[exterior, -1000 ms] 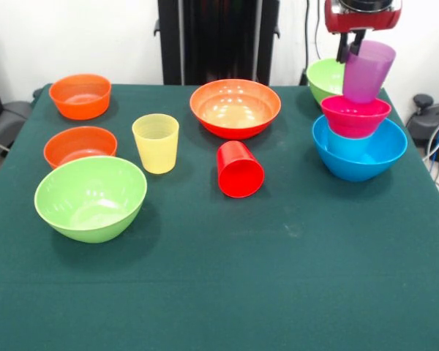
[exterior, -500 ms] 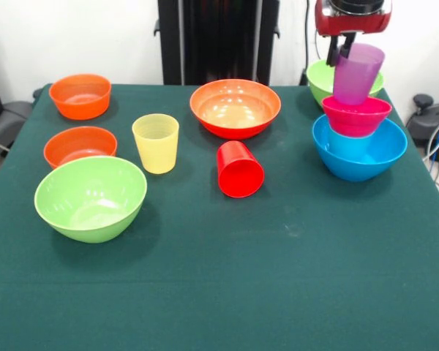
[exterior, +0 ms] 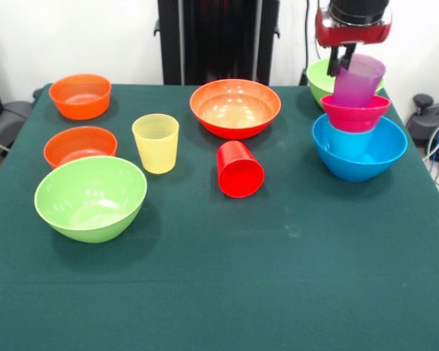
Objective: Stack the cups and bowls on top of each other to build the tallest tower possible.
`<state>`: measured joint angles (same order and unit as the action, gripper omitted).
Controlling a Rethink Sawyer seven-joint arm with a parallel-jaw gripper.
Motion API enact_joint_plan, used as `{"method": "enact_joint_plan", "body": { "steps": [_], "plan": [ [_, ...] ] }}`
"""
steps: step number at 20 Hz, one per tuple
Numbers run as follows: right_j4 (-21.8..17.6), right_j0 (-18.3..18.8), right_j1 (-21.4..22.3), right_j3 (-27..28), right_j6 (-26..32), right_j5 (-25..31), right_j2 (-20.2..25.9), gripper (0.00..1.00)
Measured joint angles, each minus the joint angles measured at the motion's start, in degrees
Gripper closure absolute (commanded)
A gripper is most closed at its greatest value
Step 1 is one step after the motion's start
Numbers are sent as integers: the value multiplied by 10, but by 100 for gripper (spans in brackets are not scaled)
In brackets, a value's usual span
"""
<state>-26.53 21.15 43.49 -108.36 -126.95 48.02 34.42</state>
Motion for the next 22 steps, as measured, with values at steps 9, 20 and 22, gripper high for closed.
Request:
{"method": "enact_joint_plan", "body": {
  "steps": [9, 20, 22],
  "plan": [
    [0, -10, -22, 12, 0, -17, -5, 100],
    [0, -10, -26, 21, 0, -17, -17, 0],
    [0, -11, -25, 22, 0, -17, -21, 0]
  ]
}}
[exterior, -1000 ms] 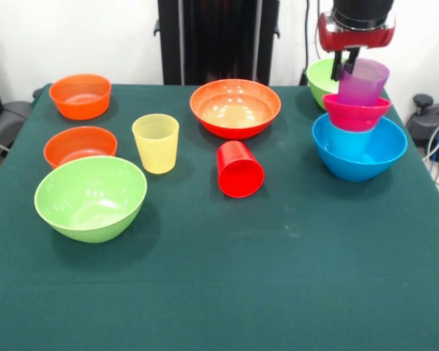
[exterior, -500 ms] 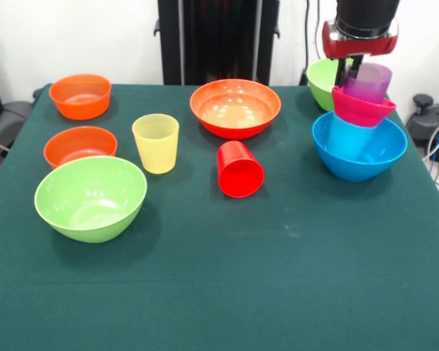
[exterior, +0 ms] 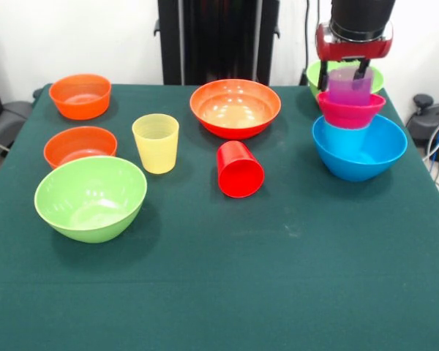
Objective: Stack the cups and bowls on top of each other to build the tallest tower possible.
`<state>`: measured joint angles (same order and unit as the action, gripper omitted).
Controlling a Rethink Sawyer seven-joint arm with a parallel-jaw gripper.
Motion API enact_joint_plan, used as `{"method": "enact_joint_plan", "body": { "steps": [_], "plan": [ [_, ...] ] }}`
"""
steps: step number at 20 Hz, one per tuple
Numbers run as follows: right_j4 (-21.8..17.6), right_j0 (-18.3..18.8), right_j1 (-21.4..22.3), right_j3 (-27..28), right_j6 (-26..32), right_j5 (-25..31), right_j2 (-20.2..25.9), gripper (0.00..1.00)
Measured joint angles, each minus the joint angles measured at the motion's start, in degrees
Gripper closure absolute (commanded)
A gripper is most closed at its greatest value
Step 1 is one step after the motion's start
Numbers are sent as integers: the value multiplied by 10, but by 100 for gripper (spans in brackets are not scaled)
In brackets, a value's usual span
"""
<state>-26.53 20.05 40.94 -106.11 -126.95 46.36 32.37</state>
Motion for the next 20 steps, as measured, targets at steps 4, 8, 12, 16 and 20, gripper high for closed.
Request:
{"method": "enact_joint_plan", "body": {
  "steps": [4, 8, 12, 16, 20],
  "plan": [
    [0, 0, 0, 0, 0, 0, -2, 0],
    [0, 0, 0, 1, 0, 0, -3, 0],
    [0, 0, 0, 1, 0, 0, -5, 0],
    [0, 0, 0, 5, 0, 0, -5, 0],
    [0, 0, 0, 10, 0, 0, -5, 0]
  ]
}}
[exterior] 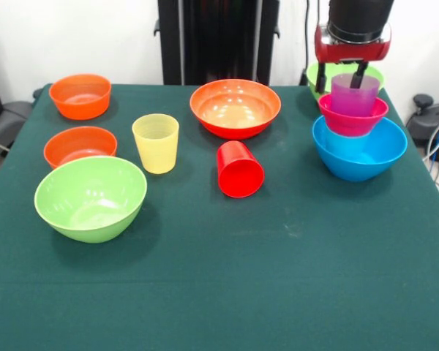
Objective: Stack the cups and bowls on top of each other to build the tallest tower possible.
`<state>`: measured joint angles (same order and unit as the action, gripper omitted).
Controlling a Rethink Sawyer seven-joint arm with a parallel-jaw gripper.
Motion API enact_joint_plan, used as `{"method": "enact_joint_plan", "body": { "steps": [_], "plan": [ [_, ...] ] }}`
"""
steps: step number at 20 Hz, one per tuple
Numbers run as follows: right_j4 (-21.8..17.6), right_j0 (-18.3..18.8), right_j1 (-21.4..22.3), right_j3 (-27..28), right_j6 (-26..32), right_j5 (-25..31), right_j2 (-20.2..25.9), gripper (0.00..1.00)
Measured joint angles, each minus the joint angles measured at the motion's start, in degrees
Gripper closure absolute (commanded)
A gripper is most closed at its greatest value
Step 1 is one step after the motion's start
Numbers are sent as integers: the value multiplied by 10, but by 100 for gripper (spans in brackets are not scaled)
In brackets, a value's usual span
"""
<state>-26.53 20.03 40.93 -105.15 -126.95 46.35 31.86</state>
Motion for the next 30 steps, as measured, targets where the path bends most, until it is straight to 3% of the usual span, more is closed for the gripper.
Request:
{"method": "enact_joint_plan", "body": {
  "steps": [8, 15, 20, 30],
  "plan": [
    [9, 8, 13, 2, 0, 1, 2, 0],
    [58, 30, 59, 2, 0, 28, 14, 0],
    [72, 42, 79, 2, 0, 49, 20, 0],
    [79, 83, 113, 3, 0, 86, 41, 0]
  ]
}}
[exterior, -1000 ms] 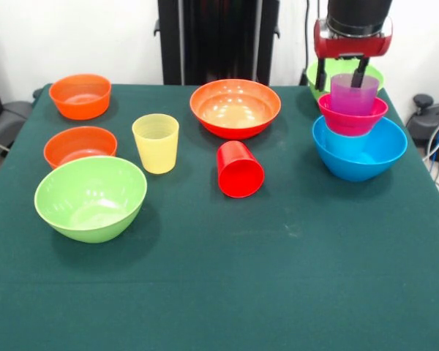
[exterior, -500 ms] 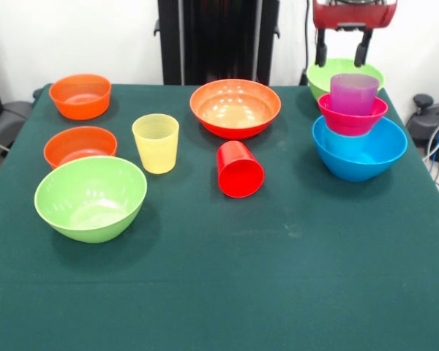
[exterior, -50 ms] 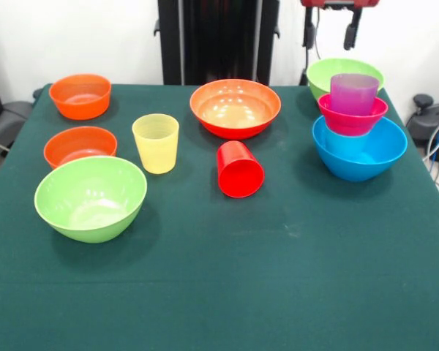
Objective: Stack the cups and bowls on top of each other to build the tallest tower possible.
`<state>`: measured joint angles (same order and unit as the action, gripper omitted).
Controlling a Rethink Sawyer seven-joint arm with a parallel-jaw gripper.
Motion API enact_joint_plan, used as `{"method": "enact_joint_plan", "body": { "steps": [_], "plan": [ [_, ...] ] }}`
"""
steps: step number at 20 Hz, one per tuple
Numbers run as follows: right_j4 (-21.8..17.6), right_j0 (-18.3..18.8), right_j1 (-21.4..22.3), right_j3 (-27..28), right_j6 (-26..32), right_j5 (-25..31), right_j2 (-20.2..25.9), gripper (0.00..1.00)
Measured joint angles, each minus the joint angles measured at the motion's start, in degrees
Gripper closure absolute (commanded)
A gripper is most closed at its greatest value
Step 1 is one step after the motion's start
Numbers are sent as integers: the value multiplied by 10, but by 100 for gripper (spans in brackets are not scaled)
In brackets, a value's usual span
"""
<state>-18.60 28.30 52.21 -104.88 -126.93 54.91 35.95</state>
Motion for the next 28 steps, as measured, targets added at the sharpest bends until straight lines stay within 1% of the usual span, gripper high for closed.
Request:
{"method": "enact_joint_plan", "body": {
  "steps": [2, 6, 7, 11, 15, 20, 24, 28],
  "plan": [
    [-4, 7, 0, 1, 1, 4, 1, 0],
    [-30, 36, -6, 4, 12, 7, 3, 0],
    [-45, 54, -9, 4, 21, 7, 5, 0],
    [-68, 82, -18, 7, 42, 7, 8, 0],
    [-94, 109, -39, 21, 74, 7, 8, 0],
    [-113, 110, -67, 49, 91, 7, 8, 0],
    [-130, 96, -106, 89, 92, 7, 9, 0],
    [-139, 84, -135, 114, 92, 7, 9, 0]
  ]
}}
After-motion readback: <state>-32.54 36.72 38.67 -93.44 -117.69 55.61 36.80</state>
